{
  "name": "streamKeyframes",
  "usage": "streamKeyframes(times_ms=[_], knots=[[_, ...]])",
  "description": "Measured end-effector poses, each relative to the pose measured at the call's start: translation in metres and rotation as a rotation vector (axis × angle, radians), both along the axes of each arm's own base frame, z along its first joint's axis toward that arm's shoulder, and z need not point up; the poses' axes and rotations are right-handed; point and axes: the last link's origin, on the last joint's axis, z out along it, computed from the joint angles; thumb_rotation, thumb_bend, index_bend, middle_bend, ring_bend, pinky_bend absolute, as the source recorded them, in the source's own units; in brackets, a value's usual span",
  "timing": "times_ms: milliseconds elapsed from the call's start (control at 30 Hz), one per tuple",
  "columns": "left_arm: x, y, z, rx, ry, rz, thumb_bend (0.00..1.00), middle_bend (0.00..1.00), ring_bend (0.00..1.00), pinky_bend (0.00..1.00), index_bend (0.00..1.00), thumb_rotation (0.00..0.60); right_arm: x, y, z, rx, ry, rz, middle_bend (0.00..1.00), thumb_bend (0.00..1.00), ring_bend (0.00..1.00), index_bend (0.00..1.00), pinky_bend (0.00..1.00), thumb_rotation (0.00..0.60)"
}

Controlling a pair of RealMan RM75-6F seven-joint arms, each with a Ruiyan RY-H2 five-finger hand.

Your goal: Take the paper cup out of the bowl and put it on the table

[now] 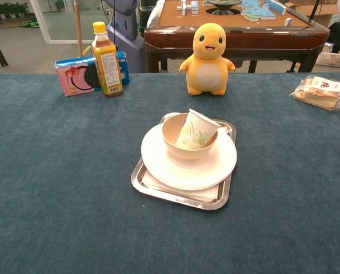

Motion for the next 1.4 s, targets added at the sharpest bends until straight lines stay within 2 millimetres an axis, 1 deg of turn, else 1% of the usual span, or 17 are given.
streamKeyframes(times_ms=[267,467,533,767,867,900,967,1167,1300,1400], knots=[[0.0,-0.001,0.004,0.017,-0.005,-0.002,0.37,0.13,0.18,0.37,0.32,0.6,0.001,-0.001,-0.002,0.014,-0.006,0.005,0.23,0.2,0.0,0.55,0.11,0.6],[-0.002,-0.001,0.005,0.017,-0.012,0.007,0.37,0.13,0.18,0.37,0.32,0.6,0.007,-0.005,-0.007,0.027,-0.043,0.026,0.23,0.2,0.03,0.55,0.11,0.6],[-0.002,-0.001,0.006,0.015,-0.012,0.005,0.37,0.13,0.18,0.37,0.32,0.6,0.013,-0.01,-0.01,0.045,-0.055,0.039,0.23,0.2,0.03,0.55,0.11,0.6],[-0.002,-0.004,0.01,0.027,-0.019,0.0,0.37,0.13,0.18,0.37,0.32,0.6,0.049,-0.039,-0.019,0.067,-0.058,0.136,0.23,0.19,0.04,0.55,0.11,0.6],[-0.002,-0.005,0.011,0.032,-0.02,-0.001,0.37,0.13,0.18,0.37,0.32,0.6,0.067,-0.052,-0.023,0.072,-0.053,0.176,0.23,0.18,0.04,0.55,0.11,0.6],[-0.002,-0.005,0.011,0.033,-0.021,-0.003,0.37,0.13,0.18,0.37,0.32,0.6,0.076,-0.059,-0.026,0.074,-0.056,0.19,0.23,0.18,0.04,0.55,0.11,0.6],[-0.002,-0.006,0.011,0.033,-0.022,-0.004,0.37,0.13,0.18,0.37,0.32,0.6,0.083,-0.065,-0.029,0.077,-0.06,0.192,0.23,0.18,0.04,0.55,0.11,0.6],[-0.003,-0.007,0.012,0.036,-0.023,-0.001,0.37,0.13,0.18,0.37,0.32,0.6,0.112,-0.088,-0.045,0.098,-0.073,0.197,0.22,0.18,0.04,0.55,0.11,0.6],[-0.003,-0.008,0.014,0.038,-0.026,0.001,0.37,0.13,0.18,0.37,0.32,0.6,0.135,-0.101,-0.059,0.121,-0.086,0.213,0.2,0.14,0.04,0.55,0.11,0.6],[-0.004,-0.008,0.015,0.04,-0.029,0.002,0.37,0.13,0.18,0.37,0.32,0.6,0.148,-0.108,-0.07,0.136,-0.087,0.223,0.19,0.12,0.04,0.55,0.11,0.6]])
